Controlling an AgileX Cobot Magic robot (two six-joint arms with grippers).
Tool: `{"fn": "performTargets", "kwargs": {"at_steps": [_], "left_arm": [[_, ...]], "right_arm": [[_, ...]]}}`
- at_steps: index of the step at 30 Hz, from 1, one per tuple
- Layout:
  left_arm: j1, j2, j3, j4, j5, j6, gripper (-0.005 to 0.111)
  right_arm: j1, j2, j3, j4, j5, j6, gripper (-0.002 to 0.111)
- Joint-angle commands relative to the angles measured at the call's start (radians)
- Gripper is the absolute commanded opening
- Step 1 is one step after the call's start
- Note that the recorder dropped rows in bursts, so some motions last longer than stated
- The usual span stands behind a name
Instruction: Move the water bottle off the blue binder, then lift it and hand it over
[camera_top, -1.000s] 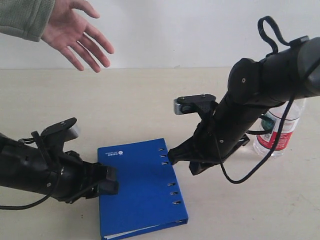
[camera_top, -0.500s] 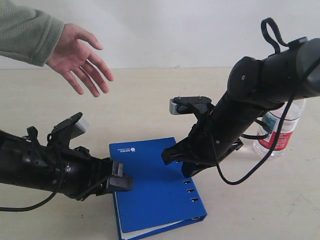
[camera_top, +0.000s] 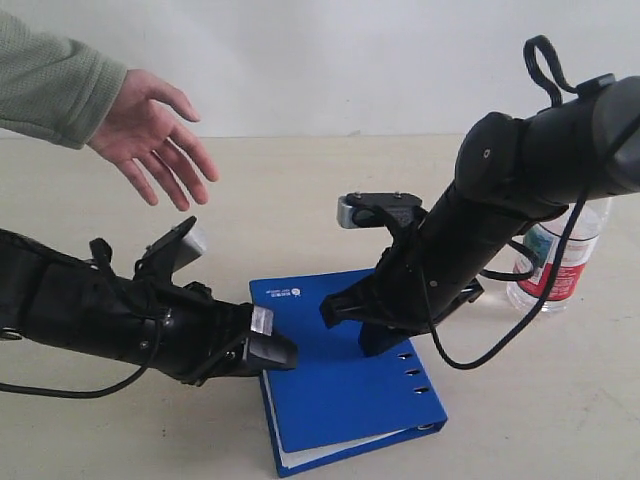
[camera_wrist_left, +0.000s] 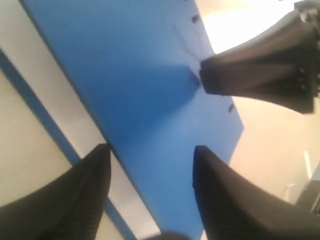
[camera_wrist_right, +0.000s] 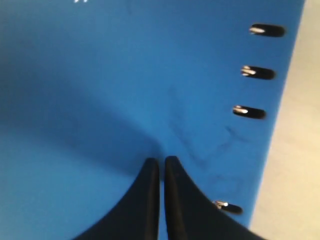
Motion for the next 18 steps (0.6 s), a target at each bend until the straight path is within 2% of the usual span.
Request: {"fn": "performTargets", "kwargs": {"at_steps": [1, 5, 9, 18], "left_arm": [[0.002, 0.048, -0.036, -0.007, -0.022, -0.012, 0.048], [0.002, 0.073, -0.052, -0.007, -0.034, -0.020, 0.048], [0.002, 0.072, -0.052, -0.007, -0.034, -0.022, 0.048], [0.002, 0.072, -0.052, -0.007, -0.030, 0.001, 0.048]], "right_arm": [[-0.005, 0.001, -0.001, 0.020, 0.015, -0.041, 0.000], [-0.005, 0.001, -0.001, -0.039, 0.013, -0.031, 0.000], [-0.005, -0.001, -0.003, -0.216, 0.007, 0.130, 0.000], [-0.005, -0.027, -0.003, -0.460, -0.005, 0.304, 0.000]]}}
